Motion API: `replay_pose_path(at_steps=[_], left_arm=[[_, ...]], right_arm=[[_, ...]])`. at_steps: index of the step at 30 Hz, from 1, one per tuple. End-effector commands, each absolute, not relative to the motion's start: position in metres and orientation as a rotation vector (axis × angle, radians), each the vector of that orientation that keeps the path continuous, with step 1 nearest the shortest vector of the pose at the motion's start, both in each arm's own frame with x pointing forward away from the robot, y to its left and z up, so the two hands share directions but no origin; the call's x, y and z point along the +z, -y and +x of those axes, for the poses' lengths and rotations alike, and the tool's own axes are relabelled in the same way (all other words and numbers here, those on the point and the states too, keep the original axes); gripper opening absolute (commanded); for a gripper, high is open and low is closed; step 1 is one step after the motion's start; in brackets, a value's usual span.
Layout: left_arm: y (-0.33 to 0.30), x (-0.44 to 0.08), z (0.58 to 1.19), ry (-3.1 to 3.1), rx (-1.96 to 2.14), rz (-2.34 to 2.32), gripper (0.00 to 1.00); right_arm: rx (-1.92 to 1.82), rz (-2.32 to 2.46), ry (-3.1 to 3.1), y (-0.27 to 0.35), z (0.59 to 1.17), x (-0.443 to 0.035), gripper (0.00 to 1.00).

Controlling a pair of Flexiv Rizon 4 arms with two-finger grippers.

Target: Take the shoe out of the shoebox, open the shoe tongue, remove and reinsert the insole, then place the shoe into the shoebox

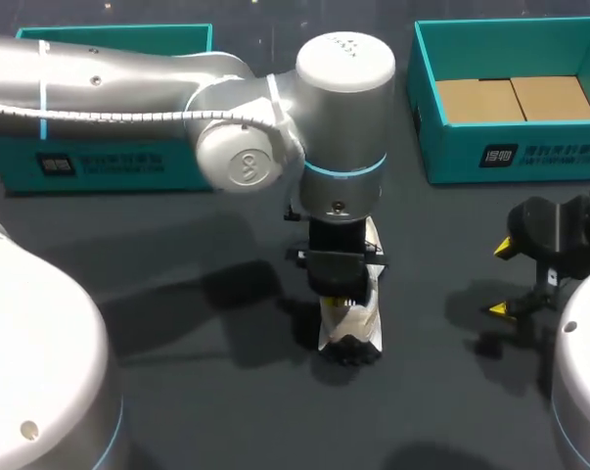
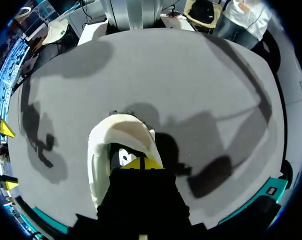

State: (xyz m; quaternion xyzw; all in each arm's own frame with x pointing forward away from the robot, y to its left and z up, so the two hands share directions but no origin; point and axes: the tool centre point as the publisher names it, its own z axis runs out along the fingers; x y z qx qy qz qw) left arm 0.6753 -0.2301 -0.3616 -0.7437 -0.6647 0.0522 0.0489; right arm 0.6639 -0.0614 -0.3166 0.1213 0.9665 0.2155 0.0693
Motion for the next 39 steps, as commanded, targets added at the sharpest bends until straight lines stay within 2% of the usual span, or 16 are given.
replay_pose_path(at_steps=[1,11,20,25,39], left_arm=[[0.241,-0.381,0.676,2.017,0.105,-2.239,0.0],[0.254,-0.406,0.68,2.063,0.109,-2.198,0.0],[0.25,-0.362,0.678,2.105,0.167,-2.266,0.0],[0.243,-0.359,0.679,2.091,0.084,-2.249,0.0],[0.243,-0.408,0.682,2.066,-0.017,-2.12,0.0]], right_arm=[[0.644,0.366,-2.907,0.062,0.661,-0.315,1.0],[0.644,0.366,-2.907,0.062,0.661,-0.315,1.0],[0.644,0.366,-2.907,0.062,0.661,-0.315,1.0],[0.644,0.366,-2.907,0.062,0.661,-0.315,1.0],[0.644,0.366,-2.907,0.062,0.661,-0.315,1.0]])
